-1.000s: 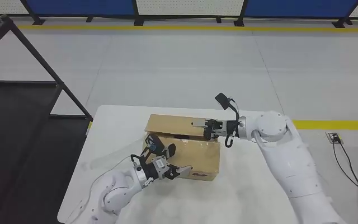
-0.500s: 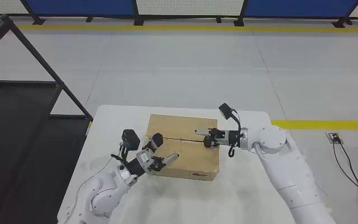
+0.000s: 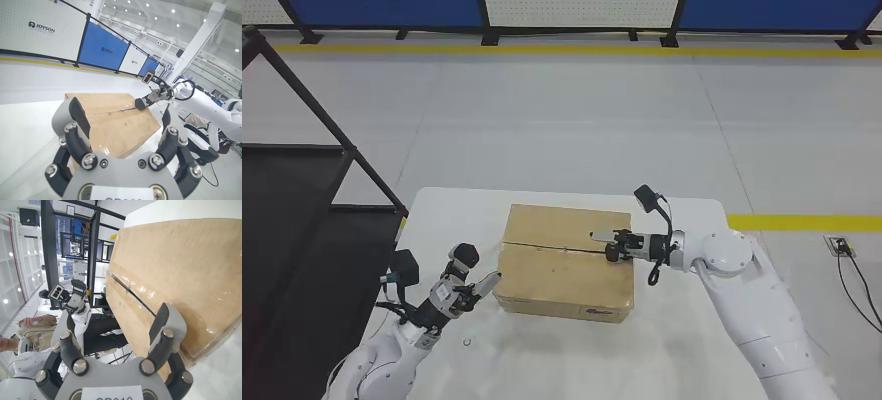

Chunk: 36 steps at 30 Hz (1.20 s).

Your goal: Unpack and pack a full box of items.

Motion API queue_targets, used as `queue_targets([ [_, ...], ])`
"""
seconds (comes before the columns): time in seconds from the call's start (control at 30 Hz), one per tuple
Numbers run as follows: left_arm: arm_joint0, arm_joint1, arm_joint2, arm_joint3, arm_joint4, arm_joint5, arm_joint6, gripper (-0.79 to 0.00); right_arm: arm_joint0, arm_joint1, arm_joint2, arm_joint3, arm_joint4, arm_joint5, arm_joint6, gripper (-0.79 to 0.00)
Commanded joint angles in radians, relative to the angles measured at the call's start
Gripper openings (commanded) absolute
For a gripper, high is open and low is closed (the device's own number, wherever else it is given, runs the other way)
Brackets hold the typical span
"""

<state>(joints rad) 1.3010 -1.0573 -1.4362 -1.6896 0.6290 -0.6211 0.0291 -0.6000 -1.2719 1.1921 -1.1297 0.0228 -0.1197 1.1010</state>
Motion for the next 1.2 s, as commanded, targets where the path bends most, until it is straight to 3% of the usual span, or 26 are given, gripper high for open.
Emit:
queue_targets([
  [0.0,0.004,-0.001,0.015,0.008,-0.043,0.007,-0.042,0.0,0.0,0.0,0.0,0.0,0.0,0.0,0.0,0.0],
  [0.17,-0.01,-0.009,0.029,0.103,-0.243,0.051,-0.102,0.0,-0.014,-0.002,-0.013,-0.03,-0.008,0.007,-0.058,0.0],
  [0.23,-0.014,-0.012,0.022,0.143,-0.255,0.108,-0.084,0.0,-0.014,-0.001,-0.015,-0.028,-0.008,-0.006,-0.059,0.0],
  [0.47,-0.022,-0.034,0.059,0.257,-0.533,0.092,-0.086,0.0,-0.004,0.003,-0.025,-0.01,-0.013,-0.028,-0.053,0.0],
  [0.57,-0.037,-0.042,0.076,0.301,-0.565,0.128,-0.077,0.0,-0.002,0.004,-0.03,-0.007,-0.017,-0.032,-0.056,0.0],
  [0.97,-0.078,-0.066,0.108,0.424,-0.776,0.118,-0.179,0.0,0.005,0.011,-0.032,0.014,0.013,-0.043,-0.037,0.0],
  [1.17,-0.142,-0.078,0.128,0.503,-0.824,0.147,-0.227,0.0,0.005,0.016,-0.028,0.013,0.032,-0.055,-0.026,0.0],
])
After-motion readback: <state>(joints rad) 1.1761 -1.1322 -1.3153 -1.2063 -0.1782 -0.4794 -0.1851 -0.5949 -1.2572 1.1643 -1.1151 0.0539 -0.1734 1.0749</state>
